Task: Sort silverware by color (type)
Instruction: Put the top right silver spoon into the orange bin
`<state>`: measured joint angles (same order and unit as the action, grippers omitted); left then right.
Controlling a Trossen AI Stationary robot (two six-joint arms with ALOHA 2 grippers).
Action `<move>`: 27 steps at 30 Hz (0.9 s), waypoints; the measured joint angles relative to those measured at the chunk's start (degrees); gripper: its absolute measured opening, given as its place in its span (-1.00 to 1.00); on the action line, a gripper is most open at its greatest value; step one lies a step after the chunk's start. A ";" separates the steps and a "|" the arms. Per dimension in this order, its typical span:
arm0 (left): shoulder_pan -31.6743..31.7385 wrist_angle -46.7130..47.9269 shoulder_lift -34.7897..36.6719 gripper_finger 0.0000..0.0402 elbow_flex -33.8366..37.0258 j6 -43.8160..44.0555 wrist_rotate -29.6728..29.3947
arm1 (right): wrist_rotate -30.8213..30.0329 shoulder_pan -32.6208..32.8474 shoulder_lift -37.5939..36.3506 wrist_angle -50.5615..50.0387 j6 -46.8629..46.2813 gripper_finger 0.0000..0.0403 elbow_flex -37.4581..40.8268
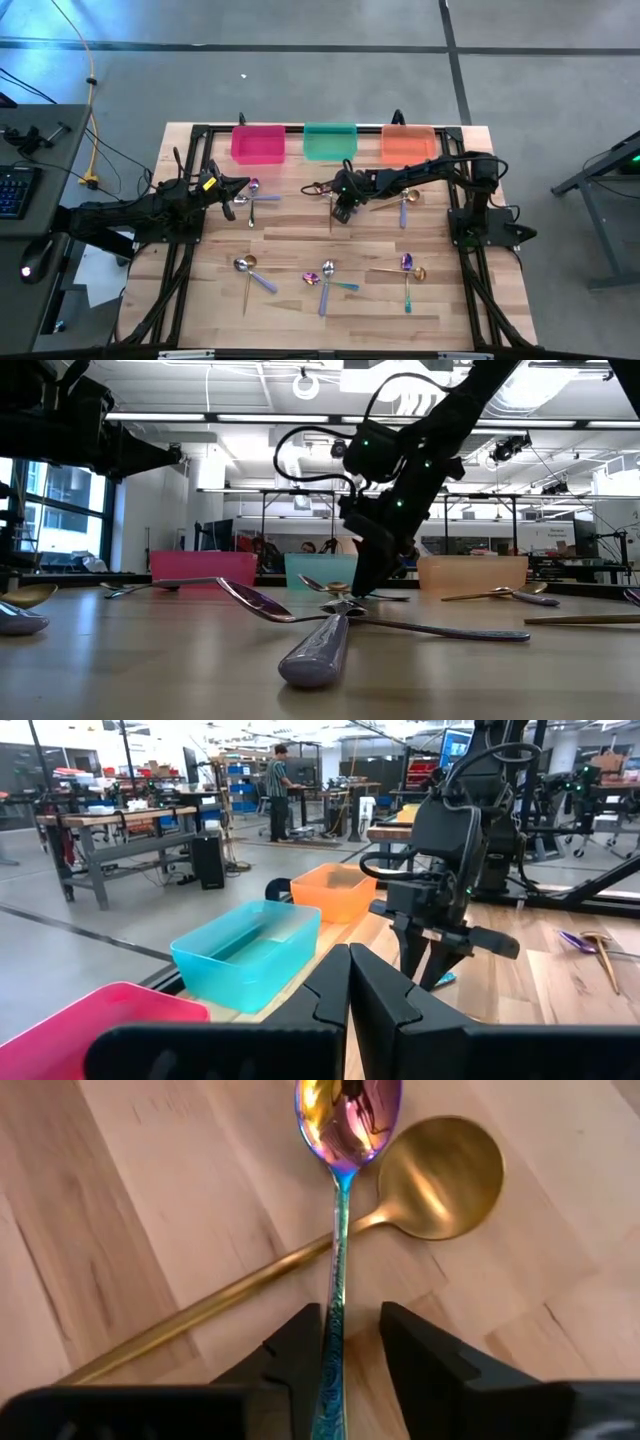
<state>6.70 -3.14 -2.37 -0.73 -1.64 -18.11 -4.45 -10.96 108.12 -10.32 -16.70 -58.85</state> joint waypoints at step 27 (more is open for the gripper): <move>0.02 -2.99 -1.26 -1.00 0.04 -7.24 1.50 | 2.94 -2.36 -3.47 -19.38 11.73 -0.99 -10.99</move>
<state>6.72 -6.13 -3.63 -0.69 -8.88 -16.61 -1.52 -13.31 104.64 -29.70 -4.97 -69.84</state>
